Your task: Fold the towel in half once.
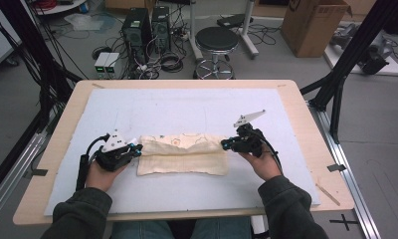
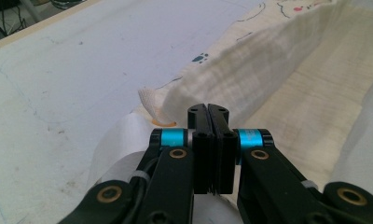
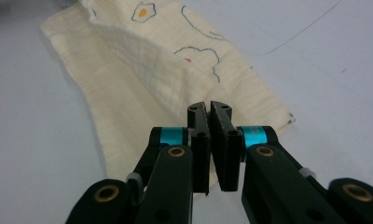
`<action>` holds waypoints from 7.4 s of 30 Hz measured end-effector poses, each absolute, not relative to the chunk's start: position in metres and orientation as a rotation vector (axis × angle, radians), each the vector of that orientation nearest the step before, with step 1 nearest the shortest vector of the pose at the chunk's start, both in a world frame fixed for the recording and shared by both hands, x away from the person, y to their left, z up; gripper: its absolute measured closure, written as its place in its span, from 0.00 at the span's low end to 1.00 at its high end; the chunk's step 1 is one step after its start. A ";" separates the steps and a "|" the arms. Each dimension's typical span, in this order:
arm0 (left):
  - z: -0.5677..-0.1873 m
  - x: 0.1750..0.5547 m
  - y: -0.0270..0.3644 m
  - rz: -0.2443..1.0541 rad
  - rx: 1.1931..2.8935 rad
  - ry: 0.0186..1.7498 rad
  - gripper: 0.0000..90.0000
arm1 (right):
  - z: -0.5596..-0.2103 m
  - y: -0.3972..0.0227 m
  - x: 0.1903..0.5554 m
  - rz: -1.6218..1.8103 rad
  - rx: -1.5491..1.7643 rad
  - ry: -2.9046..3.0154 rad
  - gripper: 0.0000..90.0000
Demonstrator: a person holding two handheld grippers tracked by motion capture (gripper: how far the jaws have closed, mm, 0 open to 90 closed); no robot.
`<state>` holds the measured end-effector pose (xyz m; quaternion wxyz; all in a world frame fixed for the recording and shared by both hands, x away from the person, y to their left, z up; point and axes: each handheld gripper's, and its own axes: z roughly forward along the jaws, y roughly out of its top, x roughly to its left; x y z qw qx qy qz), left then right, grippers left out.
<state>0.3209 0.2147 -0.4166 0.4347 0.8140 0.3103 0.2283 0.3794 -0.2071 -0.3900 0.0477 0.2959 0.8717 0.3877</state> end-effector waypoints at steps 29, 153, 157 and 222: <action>-0.423 0.291 0.232 0.497 2.010 0.815 0.70 | -0.411 -0.222 0.348 1.288 0.879 2.660 0.65; -0.443 0.385 0.219 0.443 1.962 1.076 0.69 | -0.430 -0.208 0.433 1.128 1.052 2.633 0.66; -0.445 0.386 0.218 0.429 1.978 1.070 0.73 | -0.434 -0.205 0.435 1.108 1.038 2.676 0.70; -0.446 0.404 0.215 0.396 1.957 1.089 0.89 | -0.431 -0.207 0.451 1.063 1.072 2.727 0.85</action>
